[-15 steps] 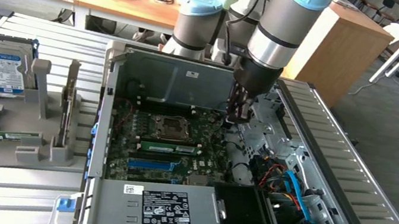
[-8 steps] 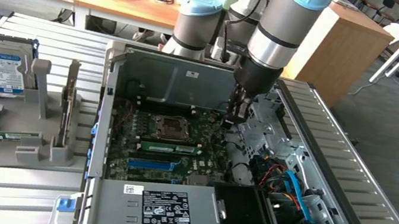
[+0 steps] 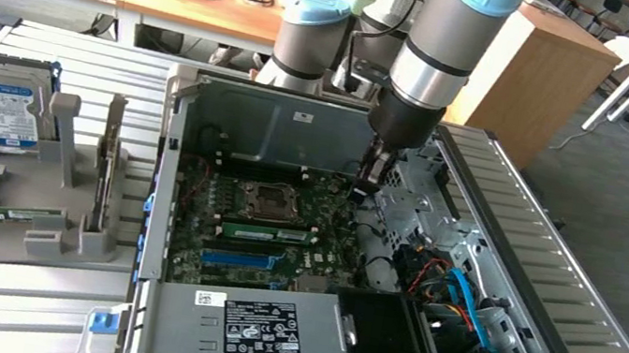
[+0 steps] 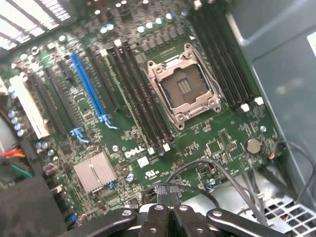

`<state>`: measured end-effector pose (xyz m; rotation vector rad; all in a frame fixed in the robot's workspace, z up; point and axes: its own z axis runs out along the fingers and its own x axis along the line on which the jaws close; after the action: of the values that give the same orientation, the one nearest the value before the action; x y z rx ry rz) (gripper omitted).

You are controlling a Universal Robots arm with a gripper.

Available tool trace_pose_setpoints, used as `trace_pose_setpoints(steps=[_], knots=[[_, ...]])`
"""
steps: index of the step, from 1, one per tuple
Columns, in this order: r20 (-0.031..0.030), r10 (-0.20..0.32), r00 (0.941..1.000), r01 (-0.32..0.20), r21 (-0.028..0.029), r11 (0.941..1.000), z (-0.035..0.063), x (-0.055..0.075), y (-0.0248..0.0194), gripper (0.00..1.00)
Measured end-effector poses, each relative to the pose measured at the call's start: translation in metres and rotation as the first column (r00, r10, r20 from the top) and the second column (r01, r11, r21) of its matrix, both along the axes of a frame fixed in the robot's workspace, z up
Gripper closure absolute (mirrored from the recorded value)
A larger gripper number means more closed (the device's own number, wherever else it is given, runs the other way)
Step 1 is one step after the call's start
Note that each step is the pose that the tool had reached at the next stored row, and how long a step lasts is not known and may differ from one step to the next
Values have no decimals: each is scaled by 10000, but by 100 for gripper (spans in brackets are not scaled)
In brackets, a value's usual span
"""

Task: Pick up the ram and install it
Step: 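Press down the ram until it locks into place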

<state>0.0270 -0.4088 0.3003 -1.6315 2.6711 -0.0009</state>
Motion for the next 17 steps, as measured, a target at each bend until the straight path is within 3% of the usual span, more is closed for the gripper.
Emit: trace_pose_setpoints(steps=[4,8,12,17], knots=[[0,-617,9981,617,0,9981,-4,0,0,90],[0,-1213,9926,1213,0,9926,-9,0,0,90],[0,-1777,9841,1777,0,9841,-15,0,0,90],[0,-2458,9693,2458,1,9693,-23,0,0,90]])
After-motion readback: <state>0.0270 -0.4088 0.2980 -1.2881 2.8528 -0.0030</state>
